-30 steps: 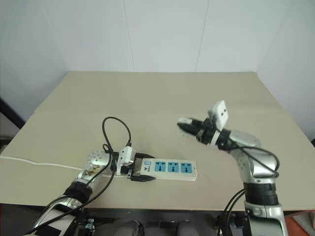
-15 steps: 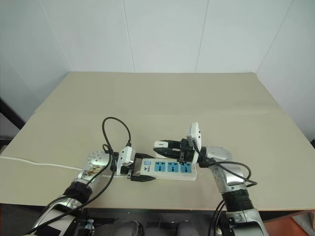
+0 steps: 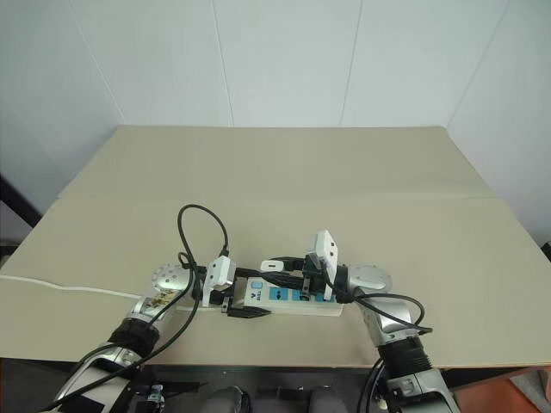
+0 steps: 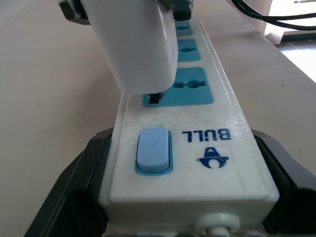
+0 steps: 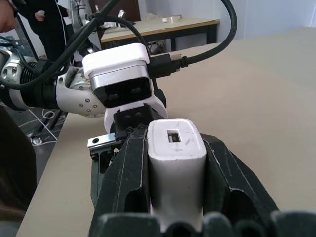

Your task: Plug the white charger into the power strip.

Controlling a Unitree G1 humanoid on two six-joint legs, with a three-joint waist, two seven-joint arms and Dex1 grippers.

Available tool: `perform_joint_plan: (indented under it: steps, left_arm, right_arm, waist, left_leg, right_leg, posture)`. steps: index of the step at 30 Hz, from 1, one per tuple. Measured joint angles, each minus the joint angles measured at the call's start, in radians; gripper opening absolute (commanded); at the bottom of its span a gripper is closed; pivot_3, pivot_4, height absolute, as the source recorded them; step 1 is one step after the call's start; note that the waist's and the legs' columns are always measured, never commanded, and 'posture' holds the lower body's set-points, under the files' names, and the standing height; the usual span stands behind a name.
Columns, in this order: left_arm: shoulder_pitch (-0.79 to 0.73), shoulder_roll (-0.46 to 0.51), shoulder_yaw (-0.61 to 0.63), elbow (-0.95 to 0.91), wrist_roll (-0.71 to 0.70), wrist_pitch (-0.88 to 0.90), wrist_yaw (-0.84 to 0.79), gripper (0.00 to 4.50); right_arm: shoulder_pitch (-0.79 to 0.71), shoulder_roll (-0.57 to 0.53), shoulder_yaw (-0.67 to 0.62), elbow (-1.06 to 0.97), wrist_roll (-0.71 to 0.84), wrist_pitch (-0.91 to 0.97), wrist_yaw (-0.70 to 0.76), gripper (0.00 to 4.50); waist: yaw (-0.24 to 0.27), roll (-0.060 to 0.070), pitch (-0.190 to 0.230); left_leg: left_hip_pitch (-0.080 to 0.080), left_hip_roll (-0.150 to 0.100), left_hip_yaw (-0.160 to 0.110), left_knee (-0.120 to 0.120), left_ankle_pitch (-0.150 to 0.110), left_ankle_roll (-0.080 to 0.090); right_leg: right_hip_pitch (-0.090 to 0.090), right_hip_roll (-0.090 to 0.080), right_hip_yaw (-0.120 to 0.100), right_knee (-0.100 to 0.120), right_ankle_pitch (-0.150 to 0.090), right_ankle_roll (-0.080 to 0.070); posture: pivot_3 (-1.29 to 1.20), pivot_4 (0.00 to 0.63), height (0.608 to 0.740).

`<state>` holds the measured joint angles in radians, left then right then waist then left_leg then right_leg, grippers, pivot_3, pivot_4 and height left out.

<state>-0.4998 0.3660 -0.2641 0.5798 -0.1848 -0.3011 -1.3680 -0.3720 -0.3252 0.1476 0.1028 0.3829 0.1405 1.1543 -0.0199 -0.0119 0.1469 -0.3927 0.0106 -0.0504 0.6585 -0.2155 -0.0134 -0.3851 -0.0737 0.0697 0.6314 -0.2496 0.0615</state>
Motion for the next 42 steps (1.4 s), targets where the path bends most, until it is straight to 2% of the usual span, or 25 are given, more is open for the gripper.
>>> perform_joint_plan:
  steps: [10,24,42]
  left_arm:
    - [0.006,0.006,-0.001,-0.018,0.000,0.015,0.004,3.34]
    - [0.010,0.016,-0.005,-0.030,0.000,0.019,0.005,3.34]
    - [0.029,0.029,-0.008,-0.074,-0.001,0.042,0.029,3.34]
  right_arm:
    - [-0.005,-0.012,0.009,-0.004,-0.009,0.013,0.000,1.12]
    - [-0.004,-0.006,0.034,0.091,-0.055,-0.197,0.030,1.12]
    - [-0.037,-0.015,0.038,0.204,-0.026,-0.269,0.101,1.12]
  waist:
    - [0.000,0.000,0.000]
    - [-0.002,0.000,0.000]
    - [-0.003,-0.002,-0.001]
  left_leg:
    - [0.000,0.000,0.000,-0.001,0.000,0.000]
    - [0.000,0.001,0.000,-0.001,0.000,0.000]
    - [0.002,0.002,0.001,-0.004,0.000,0.000]
  right_leg:
    - [0.000,0.000,0.000,0.000,0.000,0.000]
    - [0.000,0.001,0.000,0.000,0.000,0.000]
    - [0.000,0.001,0.000,-0.001,-0.001,-0.002]
  posture:
    - [0.00,0.150,0.740]
    - [0.00,0.150,0.740]
    - [0.00,0.150,0.740]
